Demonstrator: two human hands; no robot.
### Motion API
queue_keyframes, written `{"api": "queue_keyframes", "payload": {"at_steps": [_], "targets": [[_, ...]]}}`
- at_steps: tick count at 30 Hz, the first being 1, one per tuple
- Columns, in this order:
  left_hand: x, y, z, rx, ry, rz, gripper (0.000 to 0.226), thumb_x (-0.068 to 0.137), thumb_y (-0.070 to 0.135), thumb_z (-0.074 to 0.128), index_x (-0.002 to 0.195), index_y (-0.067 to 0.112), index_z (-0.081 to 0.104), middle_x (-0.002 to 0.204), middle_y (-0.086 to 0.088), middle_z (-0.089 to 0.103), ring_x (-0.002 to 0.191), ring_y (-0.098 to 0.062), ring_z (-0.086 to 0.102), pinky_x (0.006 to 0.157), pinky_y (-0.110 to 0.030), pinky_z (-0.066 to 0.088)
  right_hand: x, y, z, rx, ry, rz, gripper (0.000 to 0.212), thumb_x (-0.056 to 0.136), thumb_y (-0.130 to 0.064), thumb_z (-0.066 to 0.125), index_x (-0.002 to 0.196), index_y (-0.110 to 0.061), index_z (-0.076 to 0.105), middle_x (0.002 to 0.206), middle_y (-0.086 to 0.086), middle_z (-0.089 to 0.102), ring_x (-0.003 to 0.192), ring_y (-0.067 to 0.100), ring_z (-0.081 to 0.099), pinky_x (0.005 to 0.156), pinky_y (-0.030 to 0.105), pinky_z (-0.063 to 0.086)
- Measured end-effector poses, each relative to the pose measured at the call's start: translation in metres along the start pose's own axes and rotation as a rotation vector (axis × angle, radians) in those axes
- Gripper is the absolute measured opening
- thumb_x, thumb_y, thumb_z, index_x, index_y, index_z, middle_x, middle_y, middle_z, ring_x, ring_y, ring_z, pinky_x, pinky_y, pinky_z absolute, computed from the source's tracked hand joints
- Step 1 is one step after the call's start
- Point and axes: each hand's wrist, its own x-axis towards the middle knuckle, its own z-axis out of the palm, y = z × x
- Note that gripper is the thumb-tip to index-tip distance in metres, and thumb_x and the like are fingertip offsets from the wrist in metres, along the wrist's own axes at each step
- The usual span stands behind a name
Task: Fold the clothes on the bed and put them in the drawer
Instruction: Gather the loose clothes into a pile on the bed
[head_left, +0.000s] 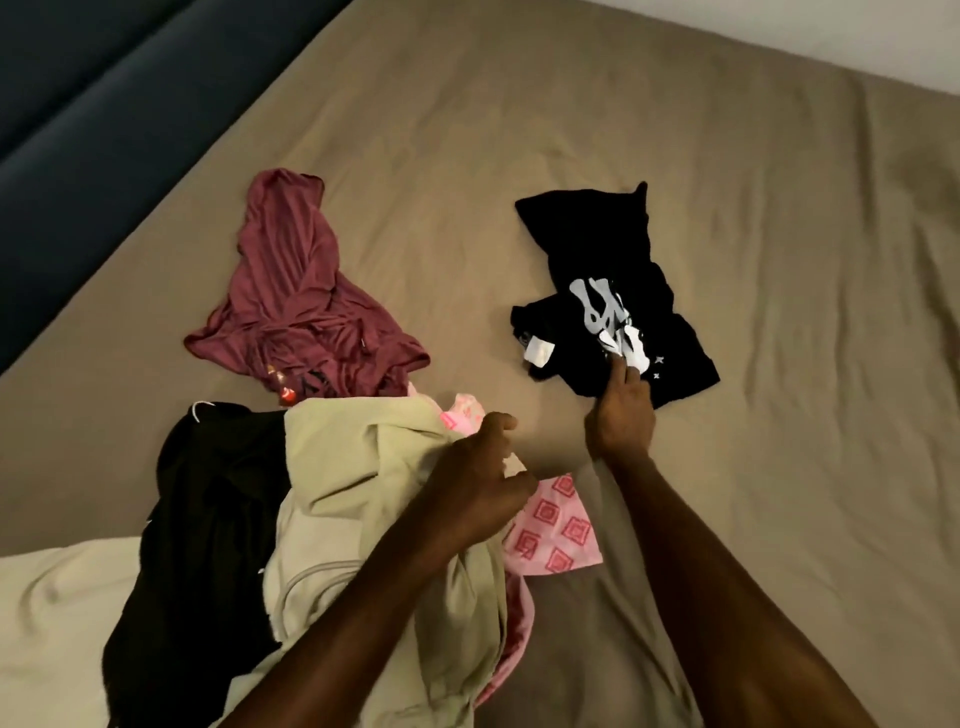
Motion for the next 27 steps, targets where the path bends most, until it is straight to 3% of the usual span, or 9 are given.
{"api": "queue_keyframes", "payload": {"at_steps": [4,7,9,11,13,17,22,25,27], "targets": [[0.019,0.011,0.016,-0.125,0.054,-0.176,0.085,0.076,0.051,0.068,0.147,0.018,0.036,0.133,-0.006,0.06,0.122,-0.028,0.058,0.105,-0.04,0.046,-0.009,-0.01,-0.052,0.49,-0.245,0.075,0.046,0.066,-0.013,0.055,0.108,-0.016,0.075,0.093,0.013,0.075,0.084,0.031,0.07,0.077,0.04,0.052],[0.042,0.021,0.034,-0.638,0.123,-0.398,0.098,0.068,0.076,0.068,0.142,0.017,0.043,0.131,-0.006,0.062,0.116,-0.031,0.063,0.097,-0.045,0.054,-0.063,-0.021,-0.106,1.222,-0.378,0.258,0.038,0.052,-0.006,0.045,0.073,-0.015,0.075,0.061,0.004,0.063,0.05,0.019,0.054,0.049,0.027,0.042],[0.048,0.024,0.038,-1.067,-0.018,-0.5,0.087,0.075,0.083,0.062,0.13,0.015,0.064,0.122,-0.011,0.071,0.105,-0.03,0.07,0.09,-0.042,0.058,-0.121,-0.015,-0.144,1.557,-0.382,0.221,0.027,0.07,0.002,0.047,0.062,-0.012,0.07,0.059,0.007,0.059,0.049,0.023,0.056,0.045,0.025,0.045],[0.037,0.029,0.039,-1.34,-0.15,-0.464,0.069,0.091,0.066,0.058,0.126,0.008,0.07,0.121,-0.016,0.071,0.109,-0.03,0.069,0.101,-0.039,0.054,-0.176,-0.011,-0.162,1.933,-0.567,-0.092,0.046,0.095,0.018,0.033,0.09,0.004,0.077,0.092,0.023,0.073,0.086,0.033,0.072,0.073,0.036,0.06],[0.013,0.044,0.034,-1.443,-0.232,-0.396,0.043,0.092,0.042,0.063,0.099,0.002,0.077,0.098,-0.016,0.075,0.09,-0.024,0.073,0.085,-0.028,0.058,-0.193,0.006,-0.159,2.056,-0.574,-0.343,0.041,0.099,0.021,0.027,0.13,0.021,0.052,0.137,0.033,0.057,0.129,0.037,0.056,0.11,0.041,0.043],[-0.028,0.065,0.019,-1.418,-0.284,-0.317,0.028,0.092,0.018,0.065,0.11,-0.002,0.073,0.105,-0.019,0.074,0.092,-0.029,0.072,0.087,-0.035,0.057,-0.249,0.025,-0.127,1.73,-0.33,-0.369,0.039,0.104,0.0,0.042,0.136,-0.008,0.064,0.143,0.006,0.062,0.131,0.02,0.057,0.111,0.025,0.04],[-0.088,0.083,-0.038,-1.435,-0.126,-0.181,0.036,0.098,0.028,0.055,0.113,0.004,0.077,0.118,-0.018,0.073,0.1,-0.029,0.074,0.084,-0.037,0.062,-0.27,-0.032,-0.186,1.748,-0.725,-0.554,0.017,0.098,-0.012,0.062,0.082,-0.007,0.068,0.088,0.024,0.065,0.083,0.026,0.063,0.076,0.039,0.046],[-0.121,0.054,-0.082,-1.068,0.216,-0.084,0.024,0.102,0.023,0.057,0.103,0.014,0.08,0.104,-0.007,0.079,0.099,-0.025,0.075,0.083,-0.031,0.059,-0.29,-0.057,-0.197,1.334,-0.724,-0.636,0.018,0.091,-0.024,0.081,0.084,-0.012,0.069,0.102,-0.001,0.069,0.098,0.023,0.065,0.085,0.046,0.046],[-0.131,0.005,-0.1,-0.553,0.448,-0.133,0.015,0.098,0.037,0.065,0.107,0.028,0.073,0.1,0.007,0.077,0.107,-0.025,0.072,0.081,-0.024,0.054,-0.308,-0.067,-0.178,0.809,-0.773,-0.635,0.03,0.082,-0.062,0.079,0.103,-0.042,0.073,0.115,-0.037,0.052,0.12,0.0,0.05,0.105,0.025,0.037]]}}
